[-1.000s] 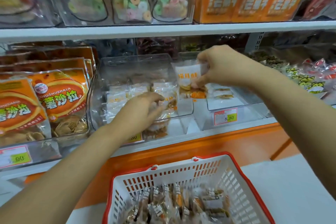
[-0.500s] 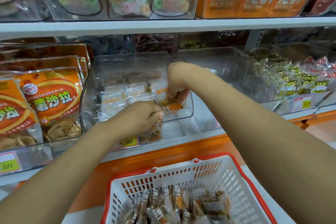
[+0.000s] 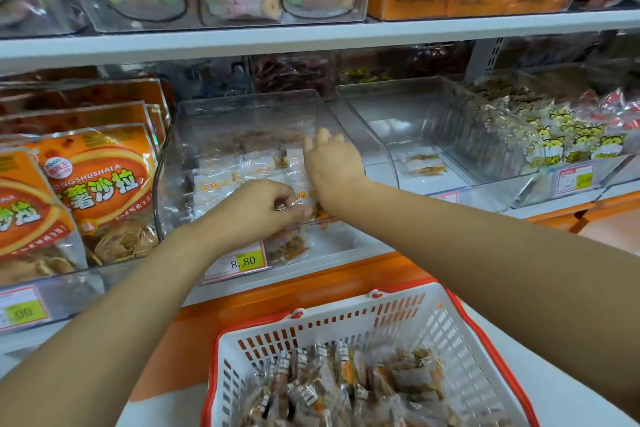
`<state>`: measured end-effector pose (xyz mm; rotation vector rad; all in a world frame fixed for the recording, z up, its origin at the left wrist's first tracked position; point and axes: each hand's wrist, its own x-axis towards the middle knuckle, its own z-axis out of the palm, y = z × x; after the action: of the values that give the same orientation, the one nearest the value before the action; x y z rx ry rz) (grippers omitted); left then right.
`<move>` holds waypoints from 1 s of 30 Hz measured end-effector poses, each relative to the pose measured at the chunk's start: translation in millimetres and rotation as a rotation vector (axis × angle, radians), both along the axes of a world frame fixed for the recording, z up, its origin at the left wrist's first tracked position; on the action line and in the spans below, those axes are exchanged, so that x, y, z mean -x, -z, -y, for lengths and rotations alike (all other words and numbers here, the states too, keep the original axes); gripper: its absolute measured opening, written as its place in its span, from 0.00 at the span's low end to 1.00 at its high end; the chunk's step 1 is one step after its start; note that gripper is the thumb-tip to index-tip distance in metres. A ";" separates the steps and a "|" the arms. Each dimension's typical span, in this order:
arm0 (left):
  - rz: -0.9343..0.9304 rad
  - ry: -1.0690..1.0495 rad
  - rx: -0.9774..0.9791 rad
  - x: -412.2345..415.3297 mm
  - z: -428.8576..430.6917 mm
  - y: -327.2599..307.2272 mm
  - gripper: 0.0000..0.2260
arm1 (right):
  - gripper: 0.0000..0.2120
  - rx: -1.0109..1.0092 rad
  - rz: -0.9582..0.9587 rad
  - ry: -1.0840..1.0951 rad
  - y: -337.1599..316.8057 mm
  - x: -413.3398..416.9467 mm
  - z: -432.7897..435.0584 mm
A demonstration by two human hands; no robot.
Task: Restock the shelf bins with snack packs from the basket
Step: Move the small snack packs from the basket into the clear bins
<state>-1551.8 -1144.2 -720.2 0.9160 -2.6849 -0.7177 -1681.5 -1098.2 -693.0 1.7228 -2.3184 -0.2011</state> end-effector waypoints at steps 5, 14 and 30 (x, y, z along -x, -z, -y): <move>0.030 -0.038 -0.012 1.7 1.0 -2.8 0.17 | 0.01 -0.320 0.203 -0.023 -15.2 0.9 -11.1; 0.063 -0.023 -0.040 -0.5 -3.2 -7.9 0.16 | 0.14 -0.806 0.787 0.239 2.9 10.8 19.0; -0.088 -0.099 0.102 7.2 -9.0 0.6 0.10 | 0.13 -0.442 0.475 0.107 -32.1 2.0 8.9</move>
<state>-1559.0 -1135.2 -720.9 0.9612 -2.5540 -0.5800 -1683.4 -1107.1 -660.9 2.0263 -2.8843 -0.3847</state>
